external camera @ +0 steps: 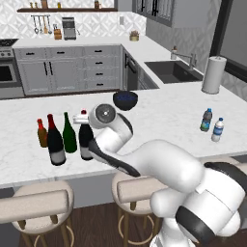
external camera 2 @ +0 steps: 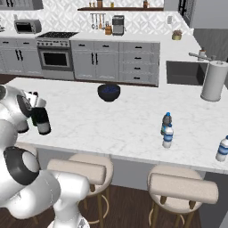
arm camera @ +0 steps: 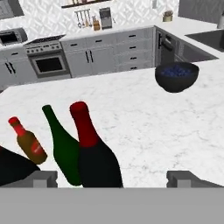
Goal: Move the plastic bottles in the middle to the plastics group, and the glass bottles in the middle to the glass group.
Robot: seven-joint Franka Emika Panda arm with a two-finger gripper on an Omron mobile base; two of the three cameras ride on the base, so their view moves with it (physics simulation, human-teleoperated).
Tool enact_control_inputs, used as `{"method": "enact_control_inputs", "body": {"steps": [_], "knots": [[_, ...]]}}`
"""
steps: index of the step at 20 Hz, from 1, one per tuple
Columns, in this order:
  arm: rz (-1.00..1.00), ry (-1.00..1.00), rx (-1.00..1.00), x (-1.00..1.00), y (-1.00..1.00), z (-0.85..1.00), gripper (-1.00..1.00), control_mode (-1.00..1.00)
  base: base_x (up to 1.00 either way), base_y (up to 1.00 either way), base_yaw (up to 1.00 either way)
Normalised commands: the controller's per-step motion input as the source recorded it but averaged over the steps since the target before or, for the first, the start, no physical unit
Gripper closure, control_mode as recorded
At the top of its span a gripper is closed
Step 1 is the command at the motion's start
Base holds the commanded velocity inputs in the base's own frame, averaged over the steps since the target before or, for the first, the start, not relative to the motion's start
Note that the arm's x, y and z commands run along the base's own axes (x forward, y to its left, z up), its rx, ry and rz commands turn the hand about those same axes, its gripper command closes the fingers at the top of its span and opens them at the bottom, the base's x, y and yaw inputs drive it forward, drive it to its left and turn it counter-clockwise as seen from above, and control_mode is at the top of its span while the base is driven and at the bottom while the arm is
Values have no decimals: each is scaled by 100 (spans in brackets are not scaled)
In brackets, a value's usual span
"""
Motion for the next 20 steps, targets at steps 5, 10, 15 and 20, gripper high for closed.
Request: {"method": "enact_control_inputs", "body": {"steps": [5, 10, 15, 20], "knots": [[-21, 8, 0, -38, -50, 32, -100, -100, 0, 0, 0], [-17, 18, 0, -26, -68, 22, -100, -100, 0, 0, 0], [-6, 28, 0, -9, -80, 11, -100, -100, 0, 0, 0], [4, 18, 0, -9, -87, 1, -100, -100, 0, 0, 0]]}}
